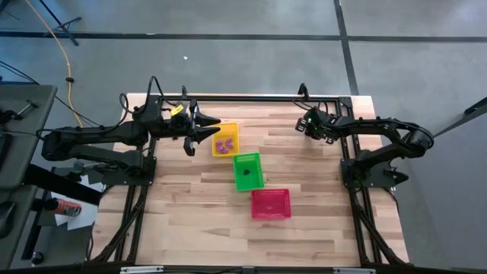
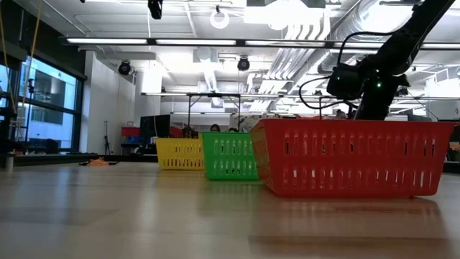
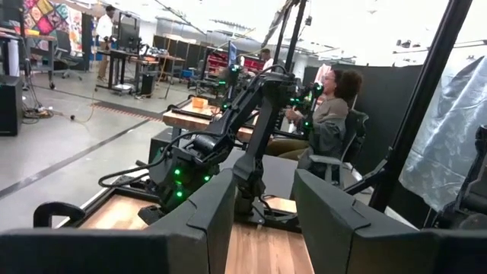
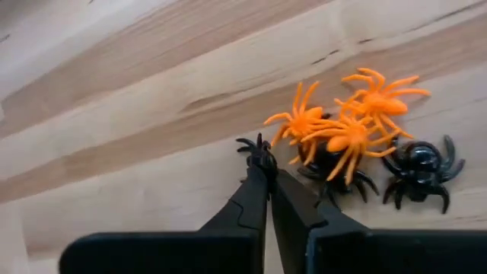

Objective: Sort Halloween decoration

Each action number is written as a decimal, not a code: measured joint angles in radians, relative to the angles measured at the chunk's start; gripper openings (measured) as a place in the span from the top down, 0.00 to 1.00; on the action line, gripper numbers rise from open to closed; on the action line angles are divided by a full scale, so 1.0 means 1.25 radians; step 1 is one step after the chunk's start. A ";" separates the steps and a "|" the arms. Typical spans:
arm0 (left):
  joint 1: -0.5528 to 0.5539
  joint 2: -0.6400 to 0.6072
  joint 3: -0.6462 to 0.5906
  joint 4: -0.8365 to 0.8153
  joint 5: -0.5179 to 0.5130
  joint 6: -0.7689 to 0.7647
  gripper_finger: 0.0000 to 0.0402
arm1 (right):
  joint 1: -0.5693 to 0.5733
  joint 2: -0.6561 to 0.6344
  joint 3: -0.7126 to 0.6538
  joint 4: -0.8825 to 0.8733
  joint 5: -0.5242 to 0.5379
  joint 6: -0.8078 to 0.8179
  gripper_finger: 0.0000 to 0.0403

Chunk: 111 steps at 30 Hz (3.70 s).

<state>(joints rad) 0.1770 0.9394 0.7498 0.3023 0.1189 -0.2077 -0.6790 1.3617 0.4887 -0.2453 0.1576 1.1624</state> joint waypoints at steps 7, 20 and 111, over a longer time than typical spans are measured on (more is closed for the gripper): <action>0.000 -0.035 0.000 -0.001 0.000 0.001 0.69 | 0.063 -0.006 0.032 0.023 -0.007 -0.100 1.00; 0.000 -0.070 0.000 -0.045 -0.041 0.001 0.69 | 0.225 -0.165 0.164 0.332 -0.152 -0.578 1.00; 0.000 -0.068 0.000 -0.083 -0.045 0.057 0.69 | 0.495 0.472 0.630 -0.117 -0.138 -1.122 1.00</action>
<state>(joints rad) 0.1772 0.8543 0.7502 0.1986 0.0629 -0.1366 -0.0608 1.9518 1.2758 -0.3920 -0.0151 -0.2405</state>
